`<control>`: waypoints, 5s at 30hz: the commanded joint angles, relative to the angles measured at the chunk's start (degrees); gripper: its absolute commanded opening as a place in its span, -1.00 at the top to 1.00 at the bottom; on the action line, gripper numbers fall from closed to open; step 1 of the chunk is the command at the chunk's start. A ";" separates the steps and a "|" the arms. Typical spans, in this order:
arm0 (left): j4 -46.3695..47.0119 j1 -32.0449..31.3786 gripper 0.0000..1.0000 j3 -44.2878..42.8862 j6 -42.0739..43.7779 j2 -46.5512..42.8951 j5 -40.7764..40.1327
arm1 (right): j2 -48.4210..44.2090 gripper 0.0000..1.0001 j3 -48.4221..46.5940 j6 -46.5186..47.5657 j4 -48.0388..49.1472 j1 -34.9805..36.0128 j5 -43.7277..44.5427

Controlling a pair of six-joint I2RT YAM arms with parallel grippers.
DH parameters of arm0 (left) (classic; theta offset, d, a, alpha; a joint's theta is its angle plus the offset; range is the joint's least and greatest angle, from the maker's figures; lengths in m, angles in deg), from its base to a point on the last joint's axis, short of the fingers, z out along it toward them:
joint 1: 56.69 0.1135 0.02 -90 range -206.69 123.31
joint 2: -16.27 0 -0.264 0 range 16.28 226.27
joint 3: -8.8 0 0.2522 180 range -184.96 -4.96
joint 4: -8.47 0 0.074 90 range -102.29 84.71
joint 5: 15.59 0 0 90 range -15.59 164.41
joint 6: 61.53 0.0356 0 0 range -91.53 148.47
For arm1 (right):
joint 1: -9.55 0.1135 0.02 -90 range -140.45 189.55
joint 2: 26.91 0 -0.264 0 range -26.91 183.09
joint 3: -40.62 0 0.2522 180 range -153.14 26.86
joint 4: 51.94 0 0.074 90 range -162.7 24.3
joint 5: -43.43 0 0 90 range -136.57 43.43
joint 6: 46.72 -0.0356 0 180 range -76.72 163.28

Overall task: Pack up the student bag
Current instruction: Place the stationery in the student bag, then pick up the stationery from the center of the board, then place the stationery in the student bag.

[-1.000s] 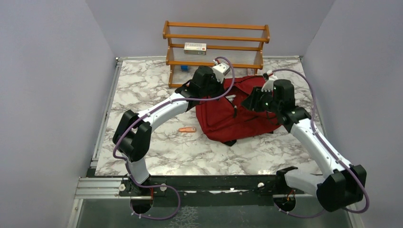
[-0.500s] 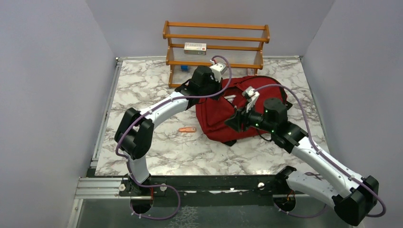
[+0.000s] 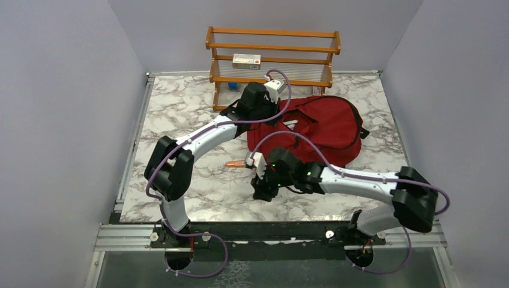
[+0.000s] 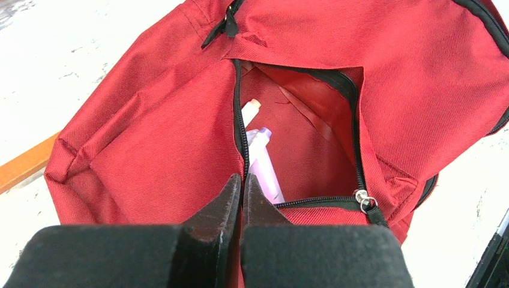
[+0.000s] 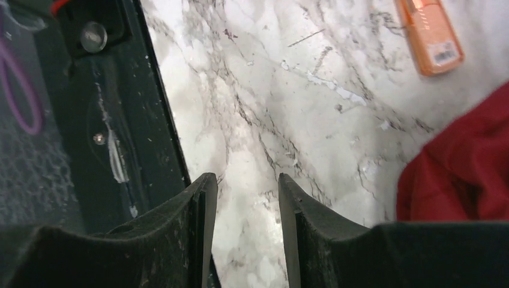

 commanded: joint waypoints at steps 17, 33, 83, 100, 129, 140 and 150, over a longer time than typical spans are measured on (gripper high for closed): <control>0.33 0.56 1.00 -1.29 1.73 -3.33 0.94 | 24.63 -0.11 -17.28 15.65 3.03 2.99 13.77; -0.07 0.57 1.00 -1.36 2.65 -4.23 1.58 | 27.36 -0.47 -19.99 19.45 10.72 0.74 19.44; -0.05 0.56 1.00 -1.14 3.28 -3.70 2.17 | 34.33 0.56 -20.62 12.56 -4.91 -1.76 6.43; 0.29 0.56 1.00 -1.05 2.67 -3.48 2.61 | -2.84 0.95 -0.67 -2.05 4.68 2.59 8.80; 0.32 0.55 1.00 -0.96 2.24 -2.91 2.91 | -21.92 0.99 0.13 -14.72 -4.69 -12.62 55.46; 0.38 -0.13 1.00 -0.79 2.73 -1.98 2.70 | -7.55 0.99 -15.29 -13.74 -14.78 -32.31 25.00; 0.21 -0.30 1.00 -0.74 3.26 -2.05 2.08 | 3.31 0.99 -25.39 -15.45 -24.91 -40.68 6.63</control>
